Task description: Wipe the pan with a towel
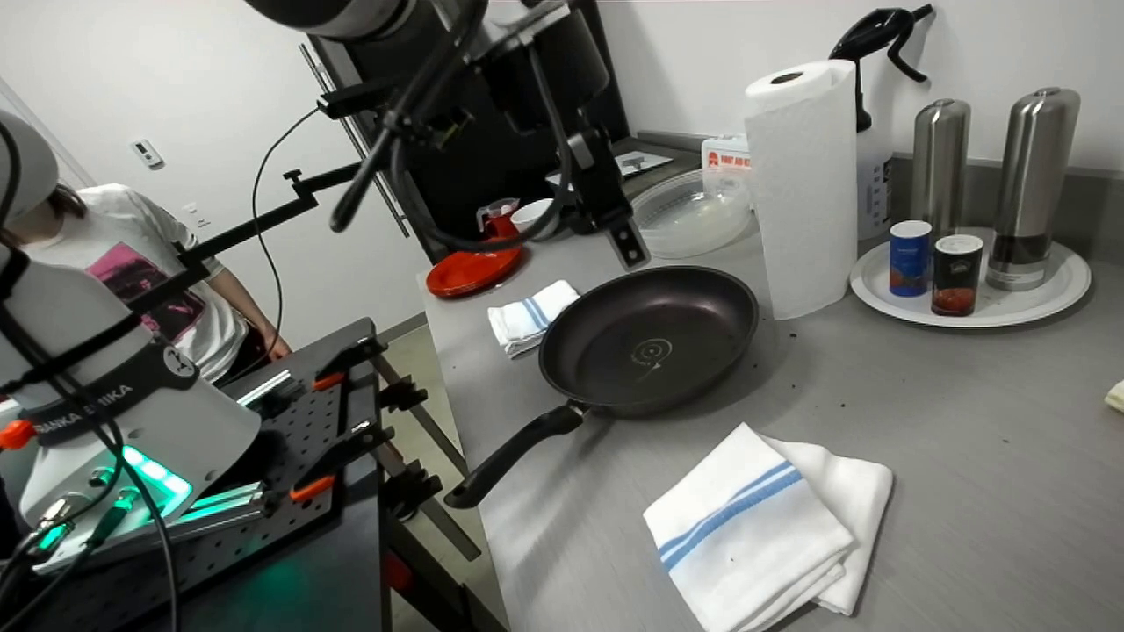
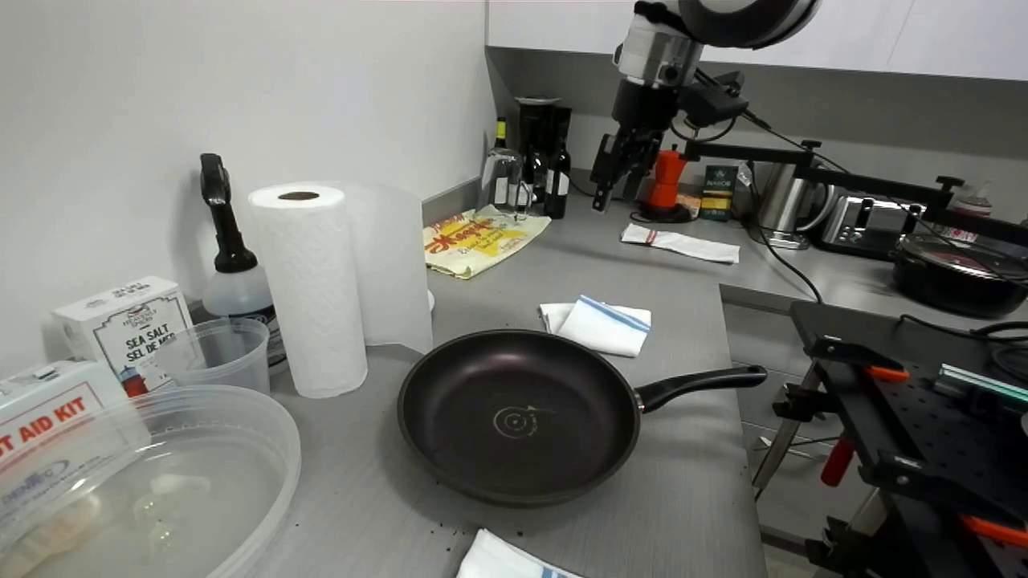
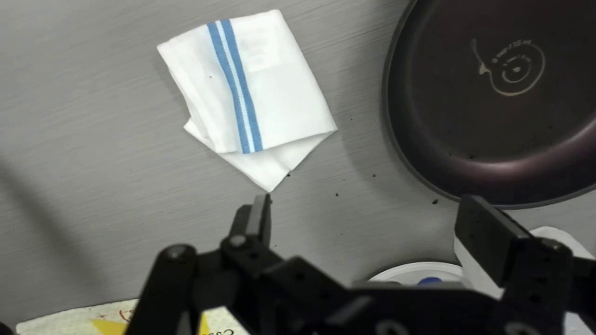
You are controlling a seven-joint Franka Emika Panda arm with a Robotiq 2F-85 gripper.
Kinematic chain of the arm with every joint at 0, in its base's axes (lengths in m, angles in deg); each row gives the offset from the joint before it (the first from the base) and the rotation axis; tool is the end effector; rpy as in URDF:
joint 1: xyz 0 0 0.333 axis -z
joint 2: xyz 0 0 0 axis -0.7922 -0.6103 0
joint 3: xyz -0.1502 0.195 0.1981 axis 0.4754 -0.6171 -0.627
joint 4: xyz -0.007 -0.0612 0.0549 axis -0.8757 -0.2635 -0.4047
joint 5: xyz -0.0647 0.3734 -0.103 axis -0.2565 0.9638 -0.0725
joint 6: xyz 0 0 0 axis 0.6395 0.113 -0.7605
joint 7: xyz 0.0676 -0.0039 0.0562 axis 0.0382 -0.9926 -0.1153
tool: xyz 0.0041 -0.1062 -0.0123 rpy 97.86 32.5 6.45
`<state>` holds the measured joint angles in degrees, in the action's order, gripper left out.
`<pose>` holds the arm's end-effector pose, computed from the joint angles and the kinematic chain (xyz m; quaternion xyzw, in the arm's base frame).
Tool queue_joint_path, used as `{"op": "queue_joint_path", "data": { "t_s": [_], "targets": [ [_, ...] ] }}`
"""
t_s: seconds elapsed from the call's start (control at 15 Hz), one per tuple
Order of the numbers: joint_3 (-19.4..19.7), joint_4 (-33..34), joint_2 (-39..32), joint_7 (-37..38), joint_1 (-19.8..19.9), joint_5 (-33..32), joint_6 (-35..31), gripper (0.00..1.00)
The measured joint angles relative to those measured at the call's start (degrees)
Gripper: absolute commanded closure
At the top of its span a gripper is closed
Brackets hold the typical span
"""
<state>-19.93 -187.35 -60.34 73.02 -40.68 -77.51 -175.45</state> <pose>0.4675 -0.1971 0.2582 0.9811 -0.1686 0.0815 0.0477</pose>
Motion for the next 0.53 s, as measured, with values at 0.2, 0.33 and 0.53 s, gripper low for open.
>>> {"op": "queue_joint_path", "data": {
  "t_s": [0.2,0.33,0.53],
  "targets": [
    [0.3,4.0,-5.9,-0.6,1.3,2.1,-1.4,0.0],
    [-0.1,6.8,-9.1,-2.4,2.5,4.0,-1.4,0.0],
    [-1.0,11.0,-13.7,-5.0,5.1,6.3,-1.3,0.0]
  ]
}}
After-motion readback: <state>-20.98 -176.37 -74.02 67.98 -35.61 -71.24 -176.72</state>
